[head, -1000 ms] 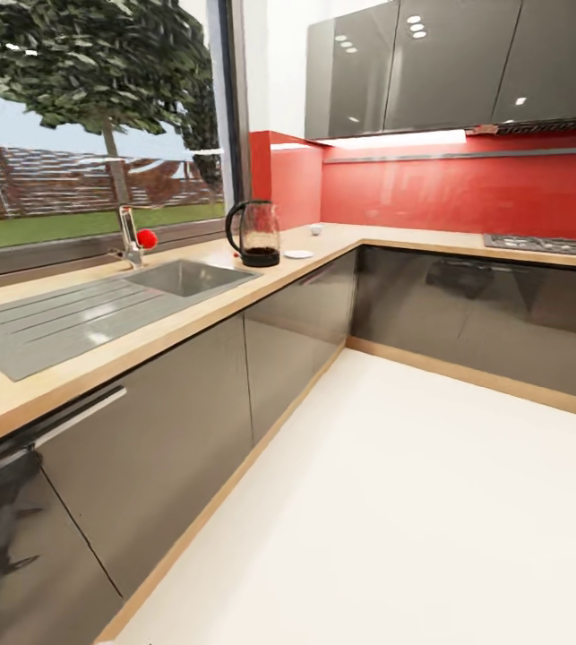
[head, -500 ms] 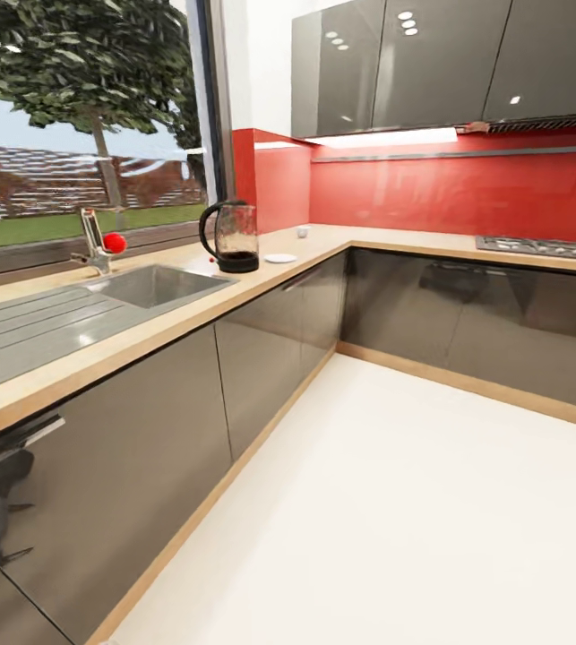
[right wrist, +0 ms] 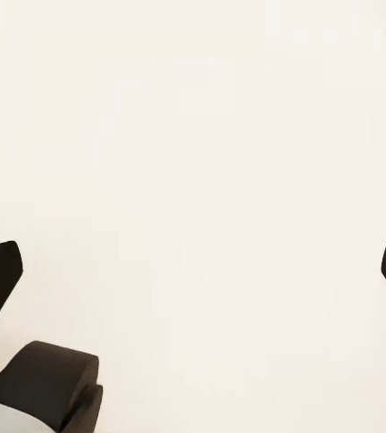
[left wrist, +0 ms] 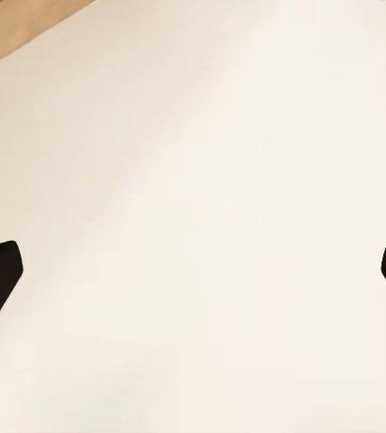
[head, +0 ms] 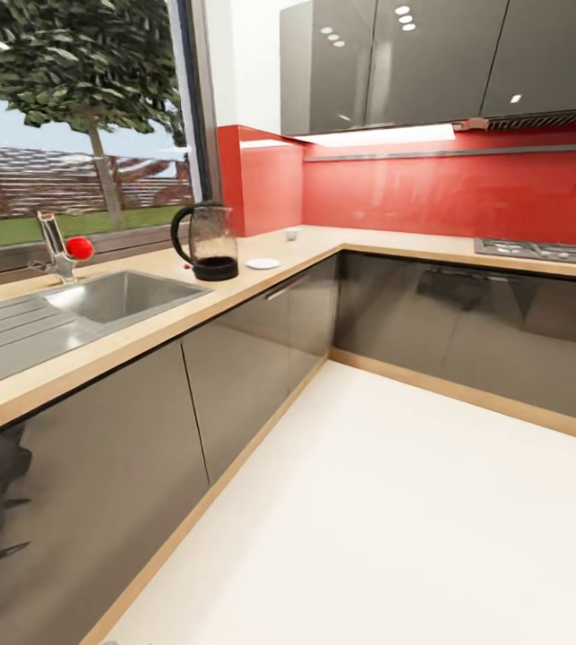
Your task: Set up a coffee station on the kitchen countertop: keep the coffee maker on the countertop, move the bottle of coffee from the kitchen shelf to the counter next to the coffee maker, place a paper coffee filter on top of the coffee maker, put the saucer next to the coffee maker with the coffee cup on the saucer, and place the electric kettle next to the coffee maker.
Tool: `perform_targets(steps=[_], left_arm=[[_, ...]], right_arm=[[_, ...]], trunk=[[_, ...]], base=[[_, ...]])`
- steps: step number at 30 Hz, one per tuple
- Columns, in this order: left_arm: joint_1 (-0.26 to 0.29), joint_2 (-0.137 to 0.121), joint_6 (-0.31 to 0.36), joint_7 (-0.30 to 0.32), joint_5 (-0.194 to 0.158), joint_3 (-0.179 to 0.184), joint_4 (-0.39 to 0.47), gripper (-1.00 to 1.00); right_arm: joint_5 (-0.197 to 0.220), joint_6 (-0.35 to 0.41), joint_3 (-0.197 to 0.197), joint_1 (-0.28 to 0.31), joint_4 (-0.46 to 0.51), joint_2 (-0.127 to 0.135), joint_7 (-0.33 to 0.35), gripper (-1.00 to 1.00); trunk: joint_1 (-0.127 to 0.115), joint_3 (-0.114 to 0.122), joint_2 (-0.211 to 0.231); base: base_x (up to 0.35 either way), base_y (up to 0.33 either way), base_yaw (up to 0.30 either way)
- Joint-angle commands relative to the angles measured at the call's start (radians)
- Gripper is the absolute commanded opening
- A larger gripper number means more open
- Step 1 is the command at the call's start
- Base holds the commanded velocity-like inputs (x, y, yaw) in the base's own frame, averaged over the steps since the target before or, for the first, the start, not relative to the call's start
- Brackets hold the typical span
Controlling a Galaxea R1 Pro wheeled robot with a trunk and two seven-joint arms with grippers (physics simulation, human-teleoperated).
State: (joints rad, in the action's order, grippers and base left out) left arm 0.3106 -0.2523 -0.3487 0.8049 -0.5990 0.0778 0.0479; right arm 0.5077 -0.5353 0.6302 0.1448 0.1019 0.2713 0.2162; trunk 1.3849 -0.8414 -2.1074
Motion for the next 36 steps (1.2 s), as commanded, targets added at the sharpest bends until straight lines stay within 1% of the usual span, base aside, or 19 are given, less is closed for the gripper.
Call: perform_targets(steps=[1, 4, 5, 6, 7, 10, 11, 14, 15, 19, 20, 22, 23, 27, 28, 30, 31, 34, 36], left_arm=[[0.001, 0.000, -0.006, 0.002, -0.007, 0.008, -0.001, 1.00], [0.001, 0.009, -0.006, 0.003, -0.006, 0.016, 0.010, 1.00], [0.001, 0.046, -0.004, 0.003, 0.020, 0.035, 0.068, 1.00], [0.001, 0.059, -0.004, 0.002, 0.035, 0.044, 0.090, 1.00], [0.001, 0.082, -0.001, 0.000, 0.073, 0.060, 0.135, 1.00], [0.001, 0.108, 0.004, -0.013, 0.136, 0.075, 0.220, 1.00], [0.001, 0.119, 0.015, -0.024, 0.174, 0.081, 0.290, 1.00], [0.001, 0.138, 0.069, -0.034, 0.226, 0.086, 0.409, 1.00], [0.001, 0.156, 0.135, -0.038, 0.259, 0.088, 0.497, 1.00], [0.001, 0.200, 0.291, -0.043, 0.333, 0.090, 0.695, 1.00], [0.001, 0.223, 0.368, -0.045, 0.370, 0.090, 0.800, 1.00], [0.001, 0.248, 0.445, -0.046, 0.401, 0.090, 0.905, 1.00], [0.001, 0.274, 0.524, -0.048, 0.427, 0.091, 1.011, 1.00], [0.001, 0.322, 0.689, -0.065, 0.469, 0.090, 1.221, 1.00], [0.002, 0.336, 0.769, -0.091, 0.483, 0.089, 1.313, 1.00], [0.024, 0.349, 0.862, -0.135, 0.495, 0.087, 1.406, 1.00], [0.151, 0.360, 0.938, -0.170, 0.502, 0.078, 1.470, 1.00], [0.250, 0.363, 0.998, -0.181, 0.504, 0.037, 1.489, 1.00], [0.355, 0.364, 1.065, -0.189, 0.505, -0.021, 1.496, 1.00]], right_arm=[[0.011, -0.002, 0.003, 0.000, 0.000, 0.000, 0.008, 1.00], [0.011, -0.002, 0.004, 0.000, -0.001, 0.000, 0.008, 1.00], [0.009, -0.003, 0.006, 0.000, 0.000, 0.000, 0.008, 1.00], [0.008, -0.004, 0.007, 0.000, 0.000, 0.000, 0.008, 1.00], [0.008, -0.004, 0.008, 0.000, 0.000, 0.000, 0.009, 1.00], [0.007, -0.004, 0.009, 0.000, 0.000, 0.000, 0.009, 1.00], [0.007, -0.005, 0.009, -0.001, 0.000, 0.000, 0.009, 1.00], [0.006, -0.004, 0.010, 0.000, 0.000, 0.000, 0.009, 1.00], [0.005, -0.004, 0.010, 0.000, 0.000, 0.000, 0.009, 1.00], [0.005, -0.004, 0.011, -0.001, -0.001, 0.000, 0.009, 1.00], [0.005, -0.003, 0.011, -0.001, -0.001, 0.000, 0.009, 1.00], [0.005, -0.003, 0.011, -0.001, -0.001, 0.000, 0.009, 1.00], [0.005, -0.003, 0.011, -0.001, -0.001, 0.000, 0.009, 1.00], [0.005, -0.003, 0.011, -0.001, -0.001, 0.000, 0.009, 1.00], [0.005, -0.003, 0.011, -0.001, -0.001, 0.000, 0.009, 1.00], [0.004, -0.003, 0.011, 0.000, -0.001, -0.001, 0.009, 1.00], [0.004, -0.003, 0.012, -0.001, -0.001, -0.001, 0.009, 1.00], [0.004, -0.003, 0.012, -0.001, -0.001, -0.001, 0.008, 1.00], [0.004, -0.003, 0.012, -0.001, -0.001, -0.001, 0.008, 1.00]], trunk=[[0.000, -0.001, 0.000], [0.000, -0.001, 0.000], [0.000, -0.001, 0.000], [0.000, -0.001, 0.000], [0.000, -0.001, 0.000], [0.000, -0.001, 0.000], [0.000, -0.001, 0.000], [0.000, -0.001, 0.000], [0.000, -0.001, 0.000], [0.000, -0.001, 0.000], [0.000, -0.001, 0.000], [0.000, -0.001, 0.000], [0.000, -0.001, 0.000], [0.000, -0.001, 0.000], [0.000, -0.001, 0.000], [0.000, -0.001, 0.000], [0.000, -0.001, 0.000], [0.000, -0.001, 0.000], [0.000, -0.001, 0.000]], base=[[0.258, -0.156, 0.000], [0.064, -0.037, 0.000], [0.010, -0.006, 0.000], [0.008, -0.005, 0.000], [0.005, -0.003, 0.000], [0.003, -0.002, 0.000], [0.002, -0.001, 0.000], [0.001, 0.000, 0.000], [0.000, 0.000, 0.000], [0.000, 0.000, 0.000], [0.000, 0.000, 0.000], [0.000, 0.000, 0.000], [0.000, 0.000, 0.000], [0.000, 0.000, 0.000], [0.000, 0.000, 0.000], [0.000, 0.000, 0.000], [0.000, 0.000, 0.000], [0.000, 0.000, 0.000], [0.000, 0.000, 0.000]])
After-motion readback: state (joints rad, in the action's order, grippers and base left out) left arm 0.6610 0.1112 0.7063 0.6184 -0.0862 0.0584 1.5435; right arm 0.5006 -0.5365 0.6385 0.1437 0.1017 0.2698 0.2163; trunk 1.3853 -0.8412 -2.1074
